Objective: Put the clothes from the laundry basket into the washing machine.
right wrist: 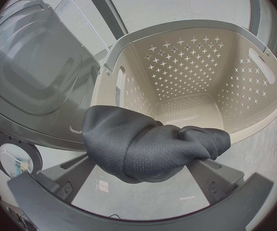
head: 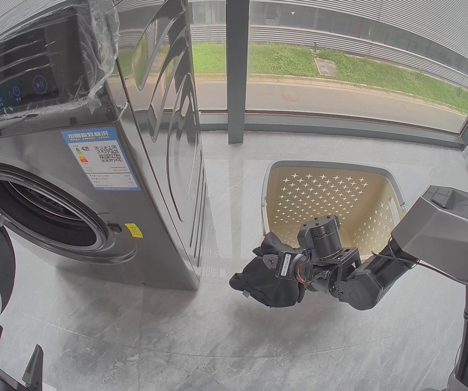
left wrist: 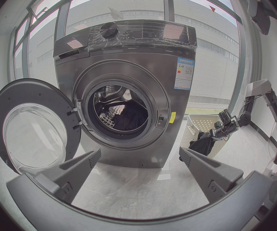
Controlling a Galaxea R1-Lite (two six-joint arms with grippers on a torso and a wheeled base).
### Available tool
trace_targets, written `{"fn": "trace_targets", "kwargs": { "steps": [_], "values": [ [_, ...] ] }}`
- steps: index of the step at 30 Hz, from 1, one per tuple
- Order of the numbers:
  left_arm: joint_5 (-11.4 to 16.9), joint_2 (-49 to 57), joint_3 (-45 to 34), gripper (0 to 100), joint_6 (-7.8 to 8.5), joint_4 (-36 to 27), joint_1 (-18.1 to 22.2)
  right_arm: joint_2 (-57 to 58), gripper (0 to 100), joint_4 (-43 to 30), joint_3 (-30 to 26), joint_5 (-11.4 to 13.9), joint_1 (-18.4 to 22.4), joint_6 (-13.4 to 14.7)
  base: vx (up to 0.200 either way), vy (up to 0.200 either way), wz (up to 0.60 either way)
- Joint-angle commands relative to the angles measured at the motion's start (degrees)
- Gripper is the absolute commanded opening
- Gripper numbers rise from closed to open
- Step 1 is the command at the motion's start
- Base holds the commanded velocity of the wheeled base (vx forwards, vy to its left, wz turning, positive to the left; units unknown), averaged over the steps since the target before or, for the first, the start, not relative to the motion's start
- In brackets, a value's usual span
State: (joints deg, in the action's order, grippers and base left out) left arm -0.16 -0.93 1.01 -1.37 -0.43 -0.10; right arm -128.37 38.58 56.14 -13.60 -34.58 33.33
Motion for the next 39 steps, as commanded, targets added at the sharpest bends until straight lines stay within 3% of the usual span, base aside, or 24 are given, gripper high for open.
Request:
{"fn": "trace_targets", "kwargs": {
  "steps": [1,6,7,17,24,27,33,37,39],
  "values": [
    [0.0,0.6,-0.8,100,-0.04,0.0,0.0,-1.0,100,0.1,0.7,0.0,0.0,0.1,0.000,0.000,0.00],
    [0.0,0.6,-0.8,100,-0.04,0.0,0.0,-1.1,100,0.1,0.4,-0.8,-0.6,0.7,0.000,0.000,0.00],
    [0.0,0.6,-0.8,100,-0.04,0.1,0.0,-1.1,0,0.1,0.3,-0.9,-0.6,0.8,0.000,0.000,0.00],
    [0.0,0.6,-0.8,100,-0.13,0.0,0.0,-0.4,0,2.3,-2.0,-0.9,-1.1,0.6,0.000,0.000,0.00],
    [0.0,0.6,-0.8,100,-0.13,0.0,0.0,6.1,0,5.2,-9.6,-0.9,-4.1,0.1,0.000,0.000,0.00],
    [0.0,0.6,-0.8,100,-0.13,0.0,0.0,15.8,0,5.3,-16.4,-0.9,-6.2,-1.2,0.000,0.000,0.00],
    [0.0,0.6,-0.8,100,-0.13,0.0,0.0,31.7,0,5.4,-26.4,-0.6,-8.2,-5.7,0.000,0.000,0.00],
    [0.0,0.6,-0.8,100,-0.13,0.0,0.0,42.8,0,5.4,-31.3,0.7,-9.6,-11.0,0.000,0.000,0.00],
    [0.0,0.6,-0.8,100,-0.13,0.0,0.0,50.5,0,6.3,-32.6,6.0,-9.0,-14.3,0.000,0.000,0.00]
  ]
}}
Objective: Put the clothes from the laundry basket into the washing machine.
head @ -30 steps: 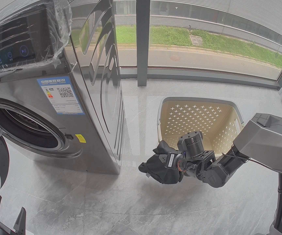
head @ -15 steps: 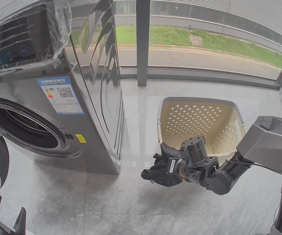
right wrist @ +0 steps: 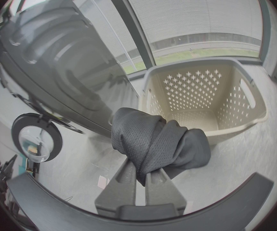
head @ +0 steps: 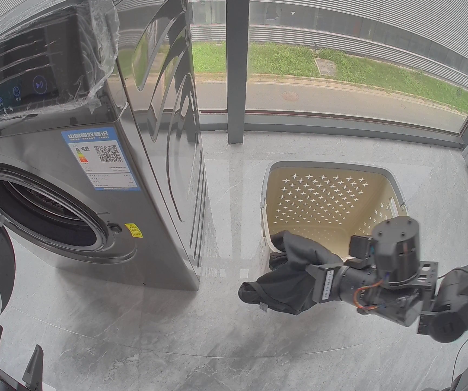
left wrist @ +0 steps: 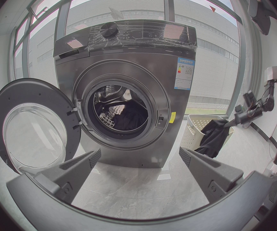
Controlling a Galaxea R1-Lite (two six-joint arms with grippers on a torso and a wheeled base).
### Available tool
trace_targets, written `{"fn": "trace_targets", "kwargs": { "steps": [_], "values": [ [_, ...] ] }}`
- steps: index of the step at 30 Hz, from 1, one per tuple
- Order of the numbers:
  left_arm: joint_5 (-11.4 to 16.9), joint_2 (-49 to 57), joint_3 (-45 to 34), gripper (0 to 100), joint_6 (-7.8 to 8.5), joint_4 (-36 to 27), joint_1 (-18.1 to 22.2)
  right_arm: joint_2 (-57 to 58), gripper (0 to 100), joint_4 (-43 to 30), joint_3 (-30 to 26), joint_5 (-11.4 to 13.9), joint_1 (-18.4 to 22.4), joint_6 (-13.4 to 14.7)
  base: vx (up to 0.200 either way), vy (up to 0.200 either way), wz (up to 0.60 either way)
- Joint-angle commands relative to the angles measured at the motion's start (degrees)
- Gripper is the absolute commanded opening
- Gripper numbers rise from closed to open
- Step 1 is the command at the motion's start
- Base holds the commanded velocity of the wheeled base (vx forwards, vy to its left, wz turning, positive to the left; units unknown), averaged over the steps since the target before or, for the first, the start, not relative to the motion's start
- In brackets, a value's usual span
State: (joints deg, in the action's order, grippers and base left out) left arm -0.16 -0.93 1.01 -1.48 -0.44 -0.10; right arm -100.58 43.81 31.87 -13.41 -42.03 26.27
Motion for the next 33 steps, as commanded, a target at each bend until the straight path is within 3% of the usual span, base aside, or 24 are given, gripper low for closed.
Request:
{"fn": "trace_targets", "kwargs": {
  "steps": [1,4,13,26,33],
  "values": [
    [-0.1,0.6,-0.8,100,-0.11,0.0,0.0,23.5,0,1.2,-8.3,6.6,-1.4,-7.9,0.000,0.000,0.00],
    [-0.1,0.6,-0.8,100,-0.28,0.0,0.0,26.3,0,1.4,-8.7,8.1,-1.3,-10.7,0.000,0.000,0.00],
    [-0.1,0.6,-0.8,100,-0.37,0.0,0.0,28.6,0,1.5,-10.3,8.4,-1.3,-13.7,-0.044,0.000,0.00],
    [-0.1,0.6,-0.8,100,-0.37,0.0,0.0,28.5,0,1.5,-10.4,8.5,-1.6,-13.9,-0.200,0.000,0.00],
    [-0.1,0.6,-0.8,100,-0.37,0.0,0.0,28.1,0,1.5,-10.5,8.6,-1.9,-13.6,0.000,0.000,0.00]
  ]
}}
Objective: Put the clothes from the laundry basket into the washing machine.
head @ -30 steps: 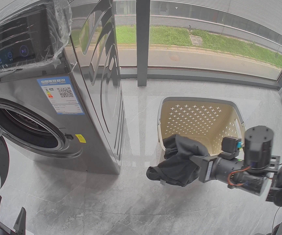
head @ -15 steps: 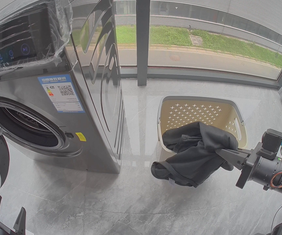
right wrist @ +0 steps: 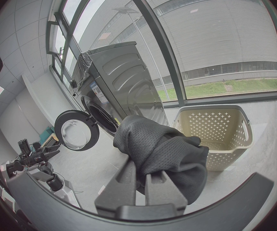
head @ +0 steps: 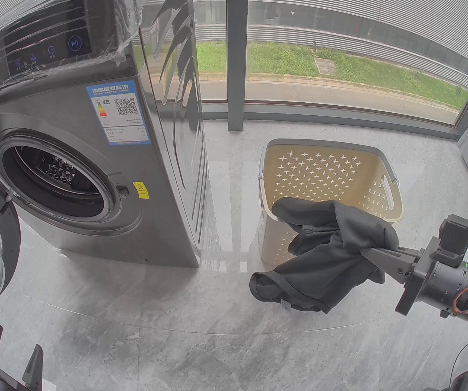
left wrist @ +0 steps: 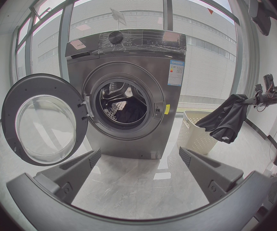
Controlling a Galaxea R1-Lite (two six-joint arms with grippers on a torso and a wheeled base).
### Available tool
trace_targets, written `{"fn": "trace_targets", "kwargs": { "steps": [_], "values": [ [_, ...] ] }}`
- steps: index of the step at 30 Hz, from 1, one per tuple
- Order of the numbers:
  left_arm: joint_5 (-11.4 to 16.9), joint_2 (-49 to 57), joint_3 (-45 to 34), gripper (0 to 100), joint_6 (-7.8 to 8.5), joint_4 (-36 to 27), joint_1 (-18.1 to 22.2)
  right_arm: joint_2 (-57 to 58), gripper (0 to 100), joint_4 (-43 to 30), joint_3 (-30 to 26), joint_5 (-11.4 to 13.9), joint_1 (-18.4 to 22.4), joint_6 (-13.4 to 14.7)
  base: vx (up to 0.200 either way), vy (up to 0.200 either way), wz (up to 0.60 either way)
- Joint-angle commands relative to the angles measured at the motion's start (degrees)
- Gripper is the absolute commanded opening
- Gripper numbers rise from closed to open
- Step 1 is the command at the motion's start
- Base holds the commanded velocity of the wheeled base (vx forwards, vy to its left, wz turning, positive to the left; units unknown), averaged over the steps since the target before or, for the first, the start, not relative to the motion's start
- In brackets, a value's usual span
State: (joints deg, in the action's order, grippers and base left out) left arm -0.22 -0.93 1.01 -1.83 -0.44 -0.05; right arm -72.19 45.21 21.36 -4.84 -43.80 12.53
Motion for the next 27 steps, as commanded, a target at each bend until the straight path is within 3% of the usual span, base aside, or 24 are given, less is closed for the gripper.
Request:
{"fn": "trace_targets", "kwargs": {
  "steps": [1,3,27],
  "values": [
    [0.0,0.6,-0.8,100,-0.02,0.0,0.0,-0.3,0,0.0,-0.1,0.0,-0.1,0.1,0.000,0.000,0.00],
    [0.0,0.6,-0.8,100,-0.02,0.0,0.0,-0.2,0,0.0,-0.1,0.0,-0.1,0.1,0.000,0.000,0.00],
    [0.0,0.6,-0.8,100,-0.11,0.0,0.0,-2.3,0,2.5,0.0,0.0,-0.3,0.5,0.000,0.200,0.00]
  ]
}}
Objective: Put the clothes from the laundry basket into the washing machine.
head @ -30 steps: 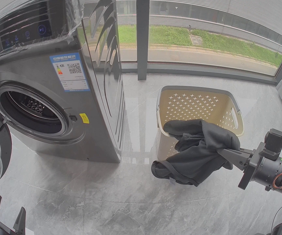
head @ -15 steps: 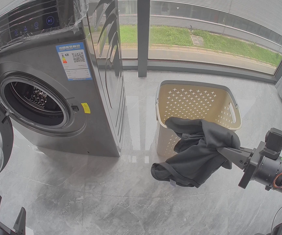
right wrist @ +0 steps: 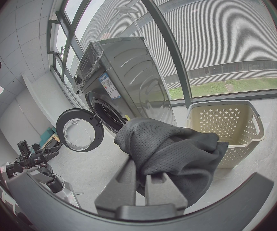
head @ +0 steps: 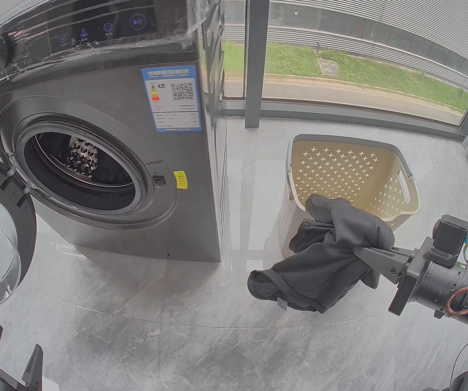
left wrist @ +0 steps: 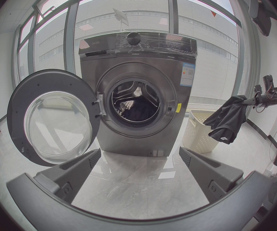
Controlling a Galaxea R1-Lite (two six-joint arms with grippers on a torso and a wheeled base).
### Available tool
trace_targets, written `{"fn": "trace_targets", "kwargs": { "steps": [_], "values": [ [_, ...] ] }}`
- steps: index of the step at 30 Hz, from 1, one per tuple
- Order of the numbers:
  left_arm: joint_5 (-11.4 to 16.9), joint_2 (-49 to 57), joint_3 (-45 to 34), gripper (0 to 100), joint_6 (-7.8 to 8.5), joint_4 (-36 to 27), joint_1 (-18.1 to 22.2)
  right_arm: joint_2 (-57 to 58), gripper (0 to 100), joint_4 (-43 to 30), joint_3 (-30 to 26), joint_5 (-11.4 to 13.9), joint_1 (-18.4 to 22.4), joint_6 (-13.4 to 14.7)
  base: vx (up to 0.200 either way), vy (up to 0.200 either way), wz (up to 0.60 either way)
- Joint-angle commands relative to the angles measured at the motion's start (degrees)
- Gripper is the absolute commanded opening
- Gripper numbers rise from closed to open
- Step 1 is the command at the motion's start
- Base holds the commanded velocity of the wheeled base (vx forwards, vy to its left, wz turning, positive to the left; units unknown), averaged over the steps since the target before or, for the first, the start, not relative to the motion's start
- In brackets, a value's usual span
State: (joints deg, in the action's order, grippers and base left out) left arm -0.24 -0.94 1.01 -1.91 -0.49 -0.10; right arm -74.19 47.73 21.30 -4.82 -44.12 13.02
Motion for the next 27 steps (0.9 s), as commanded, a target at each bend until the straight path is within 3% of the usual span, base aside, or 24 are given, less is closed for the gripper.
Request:
{"fn": "trace_targets", "kwargs": {
  "steps": [1,11,27],
  "values": [
    [0.0,0.6,-0.8,100,-0.02,0.0,0.0,-0.3,0,0.0,0.1,0.0,0.0,0.0,0.000,0.200,0.00],
    [0.0,0.6,-0.8,100,-0.02,0.0,0.0,-1.0,0,2.4,0.2,0.0,-0.1,-0.3,0.000,0.200,0.00],
    [0.0,0.6,-0.8,100,0.07,0.0,0.0,-1.8,0,2.5,0.5,0.0,0.0,-0.2,-0.013,0.000,0.00]
  ]
}}
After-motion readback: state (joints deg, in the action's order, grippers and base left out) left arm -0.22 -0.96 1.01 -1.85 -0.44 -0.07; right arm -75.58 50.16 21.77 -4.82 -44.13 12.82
